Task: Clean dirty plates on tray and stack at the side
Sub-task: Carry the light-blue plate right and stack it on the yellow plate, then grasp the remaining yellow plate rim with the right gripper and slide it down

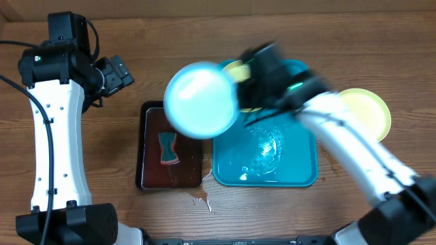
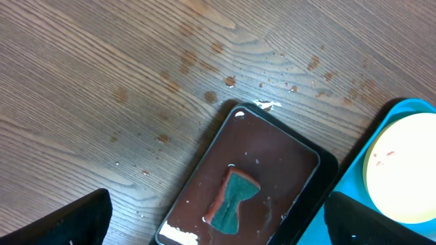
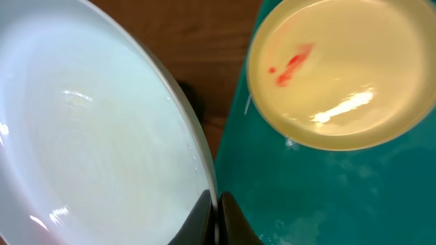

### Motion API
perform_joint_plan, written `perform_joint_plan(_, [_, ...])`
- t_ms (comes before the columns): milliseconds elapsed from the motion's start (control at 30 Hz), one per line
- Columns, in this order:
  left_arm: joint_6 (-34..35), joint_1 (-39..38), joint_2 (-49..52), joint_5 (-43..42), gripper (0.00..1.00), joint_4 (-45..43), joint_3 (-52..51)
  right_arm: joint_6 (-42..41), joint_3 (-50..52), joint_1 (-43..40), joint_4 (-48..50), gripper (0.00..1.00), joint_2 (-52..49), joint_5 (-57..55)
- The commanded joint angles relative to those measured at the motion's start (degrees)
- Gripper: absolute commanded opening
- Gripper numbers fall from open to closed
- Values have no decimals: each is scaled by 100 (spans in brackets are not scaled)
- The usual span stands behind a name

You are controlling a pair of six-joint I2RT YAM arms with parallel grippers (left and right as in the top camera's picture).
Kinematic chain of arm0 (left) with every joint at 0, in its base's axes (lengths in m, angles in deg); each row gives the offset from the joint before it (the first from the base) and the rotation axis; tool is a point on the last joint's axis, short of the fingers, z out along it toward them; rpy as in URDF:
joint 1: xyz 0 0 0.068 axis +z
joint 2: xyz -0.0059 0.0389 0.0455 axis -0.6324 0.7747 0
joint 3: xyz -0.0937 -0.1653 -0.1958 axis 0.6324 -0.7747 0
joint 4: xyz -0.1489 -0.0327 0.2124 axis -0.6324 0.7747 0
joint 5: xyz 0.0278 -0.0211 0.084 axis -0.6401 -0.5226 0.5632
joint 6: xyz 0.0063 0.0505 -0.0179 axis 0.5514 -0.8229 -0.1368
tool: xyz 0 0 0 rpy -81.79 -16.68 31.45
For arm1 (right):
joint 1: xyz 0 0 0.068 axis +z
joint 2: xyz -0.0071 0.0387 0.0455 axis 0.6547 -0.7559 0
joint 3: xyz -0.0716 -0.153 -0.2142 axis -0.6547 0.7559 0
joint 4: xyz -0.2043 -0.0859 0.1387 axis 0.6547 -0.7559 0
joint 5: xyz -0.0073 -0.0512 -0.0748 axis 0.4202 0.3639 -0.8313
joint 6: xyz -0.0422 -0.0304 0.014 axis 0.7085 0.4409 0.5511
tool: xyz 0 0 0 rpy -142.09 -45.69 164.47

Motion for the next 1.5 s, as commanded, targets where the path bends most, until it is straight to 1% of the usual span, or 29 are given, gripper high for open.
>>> perform_joint_plan(0, [-44, 7, -66, 57, 100, -4, 105, -267, -214, -1335, -337, 4, 446, 1344])
perform_joint_plan(67, [-44, -4, -66, 57, 100, -4, 105, -267, -186, -2159, -645, 4, 389, 920])
perform_joint_plan(167, [-44, -4, -66, 57, 100, -4, 105, -293, -177, -3174, -1108, 4, 223, 131])
perform_joint_plan(267, [-44, -4, -66, 57, 100, -4, 105, -289, -175, -4004, -1539, 4, -13, -254])
perform_joint_plan(400, [-44, -4, -66, 57, 100, -4, 105, -284, -173, -4876, -1770, 4, -413, -452])
perform_joint_plan(567, [-44, -4, -66, 57, 100, -4, 105, -289, -168, -5584, -1779, 4, -1010, -520])
perform_joint_plan(767, [-44, -4, -66, 57, 100, -4, 105, -284, -168, -5849, -2020, 4, -1591, -597])
perform_joint_plan(933, [-44, -2, -66, 57, 100, -4, 105, -286, -168, -5871, -2197, 4, -1635, -734])
perform_joint_plan(967, [-44, -2, -66, 57, 100, -4, 105, -289, -168, -5871, -2253, 6, -1635, -761])
perform_joint_plan(1000, [-44, -2, -66, 57, 100, -4, 105, -289, -168, -5871, -2286, 10, -1635, -809])
perform_joint_plan(1033, [-44, -2, -66, 57, 100, -4, 105, -289, -168, -5871, -2323, 11, -1635, -848])
perform_joint_plan(1067, [-44, -4, -66, 57, 100, -4, 105, -291, -168, -5871, -2356, 16, -1635, -857])
perform_joint_plan(1133, [-44, -4, -66, 57, 100, -4, 105, -291, -168, -5871, -2444, 33, -1633, -831])
perform_joint_plan(1200, [-44, -4, -66, 55, 100, -4, 105, -284, -177, -5853, -2465, 43, -1600, -785])
perform_joint_plan(1267, [-44, -4, -66, 57, 100, -4, 105, -212, -203, -5816, -2457, 48, -1495, -634])
perform_joint_plan(1333, [-44, -4, -66, 55, 100, -4, 105, -4, -225, -5716, -2376, 49, -1274, -343])
perform_joint_plan(1467, [-44, -2, -66, 57, 100, -4, 105, 382, -225, -5211, -2074, 52, -564, 232])
